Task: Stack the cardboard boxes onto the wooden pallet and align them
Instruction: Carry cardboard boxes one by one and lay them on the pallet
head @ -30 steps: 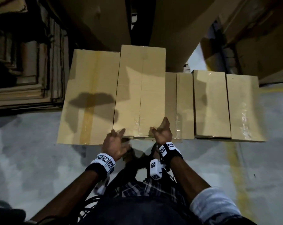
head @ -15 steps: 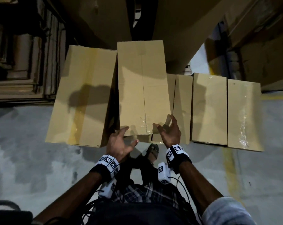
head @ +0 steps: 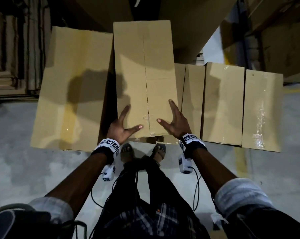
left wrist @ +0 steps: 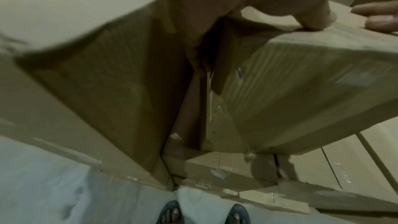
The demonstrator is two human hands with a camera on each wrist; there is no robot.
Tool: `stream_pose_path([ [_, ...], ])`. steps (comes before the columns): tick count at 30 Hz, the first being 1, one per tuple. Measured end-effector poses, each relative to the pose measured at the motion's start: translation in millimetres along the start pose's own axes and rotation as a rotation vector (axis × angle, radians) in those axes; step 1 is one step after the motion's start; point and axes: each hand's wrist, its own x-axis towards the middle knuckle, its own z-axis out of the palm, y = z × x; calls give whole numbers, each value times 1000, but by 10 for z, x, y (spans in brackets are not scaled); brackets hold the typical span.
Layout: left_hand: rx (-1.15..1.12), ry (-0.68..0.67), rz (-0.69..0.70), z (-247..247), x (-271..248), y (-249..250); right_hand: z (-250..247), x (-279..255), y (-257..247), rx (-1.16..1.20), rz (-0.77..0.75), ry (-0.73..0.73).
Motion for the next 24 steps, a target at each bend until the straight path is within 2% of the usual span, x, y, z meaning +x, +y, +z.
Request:
stream_pose_path([
  [3, 10, 122, 14, 104, 4, 97, 3, 32, -34, -58, -54, 83],
  [7, 93, 258, 14, 110, -68, 332, -142, -20, -167, -147, -43, 160],
  [12, 258, 169, 12, -98, -305, 800, -550, -339, -378, -200, 11, 193],
  [17, 303, 199, 120, -277, -492, 1194, -935, -792, -599, -136, -3, 297],
  [24, 261, 252, 402, -645, -857, 1667, -1141, -1511, -992, -80, 35, 572],
])
